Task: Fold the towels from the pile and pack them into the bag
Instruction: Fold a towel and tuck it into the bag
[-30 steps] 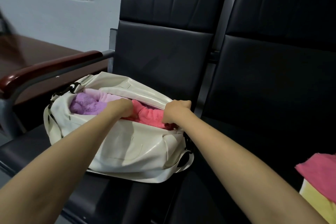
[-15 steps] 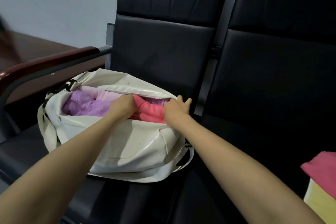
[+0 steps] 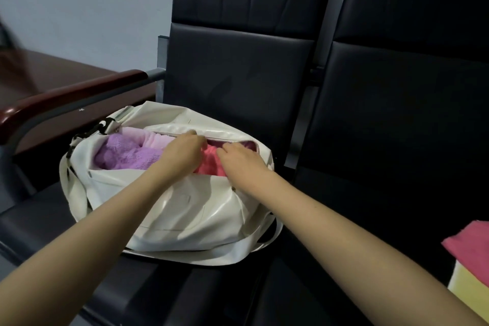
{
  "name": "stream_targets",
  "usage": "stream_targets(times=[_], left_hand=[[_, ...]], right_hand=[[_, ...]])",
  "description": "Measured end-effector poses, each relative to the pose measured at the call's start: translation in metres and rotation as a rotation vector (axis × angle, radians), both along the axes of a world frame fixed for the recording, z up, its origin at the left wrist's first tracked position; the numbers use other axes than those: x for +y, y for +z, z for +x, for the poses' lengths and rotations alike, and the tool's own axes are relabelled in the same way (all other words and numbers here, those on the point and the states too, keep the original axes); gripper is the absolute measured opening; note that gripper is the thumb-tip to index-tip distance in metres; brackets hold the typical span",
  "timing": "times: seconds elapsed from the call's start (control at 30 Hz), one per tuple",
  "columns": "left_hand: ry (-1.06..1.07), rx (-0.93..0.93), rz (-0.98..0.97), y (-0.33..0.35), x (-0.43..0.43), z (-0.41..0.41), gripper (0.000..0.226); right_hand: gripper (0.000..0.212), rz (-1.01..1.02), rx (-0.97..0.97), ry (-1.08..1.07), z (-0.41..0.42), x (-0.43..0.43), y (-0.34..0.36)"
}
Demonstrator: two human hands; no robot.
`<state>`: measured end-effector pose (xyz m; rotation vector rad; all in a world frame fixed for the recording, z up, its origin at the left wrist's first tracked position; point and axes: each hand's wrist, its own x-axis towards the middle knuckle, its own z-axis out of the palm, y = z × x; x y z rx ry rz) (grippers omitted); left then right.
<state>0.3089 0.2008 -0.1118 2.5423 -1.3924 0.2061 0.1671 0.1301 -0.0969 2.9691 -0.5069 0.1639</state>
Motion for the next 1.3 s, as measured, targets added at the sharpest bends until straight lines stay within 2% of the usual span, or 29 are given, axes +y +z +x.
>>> stream_targets(times=[0.13,0.2,0.3,0.43,0.53,0.67,0.77,0.97,1.13,1.3], left_hand=[[-0.097,0.175,0.22,-0.011,0.005,0.002,0.063],[-0.092,0.241,0.252,-0.013,0.006,0.002,0.068],[-0.062,0.283,0.249,-0.009,0.004,-0.003,0.068],[-0.024,0.39,0.034,0.003,0.012,-0.015,0.052],[-0.017,0.457,-0.214,0.01,0.02,-0.033,0.038],[-0.125,0.528,-0.41,0.016,0.02,-0.095,0.025],[-0.241,0.574,-0.469,0.021,0.01,-0.157,0.02],[-0.519,0.61,-0.328,0.026,-0.029,-0.293,0.02],[-0.708,0.626,-0.178,0.009,-0.063,-0.389,0.023],[-0.778,0.584,0.006,-0.022,-0.098,-0.452,0.031]], right_hand=[[0.058,0.016,0.245,-0.151,0.013,-0.019,-0.019],[0.067,-0.014,0.321,-0.196,0.021,-0.023,-0.021],[0.067,0.025,0.328,-0.228,0.026,-0.025,-0.021],[0.047,0.109,0.11,-0.086,0.0,-0.017,-0.002],[0.051,0.165,-0.11,-0.027,-0.047,-0.011,0.016],[0.045,0.226,-0.331,-0.129,-0.138,-0.009,0.033],[0.041,0.237,-0.405,-0.276,-0.217,-0.011,0.04],[0.029,0.23,-0.518,-0.603,-0.366,-0.023,0.029],[0.03,0.331,-0.4,-0.922,-0.455,-0.039,0.002],[0.039,0.394,-0.338,-1.139,-0.506,-0.048,-0.027]])
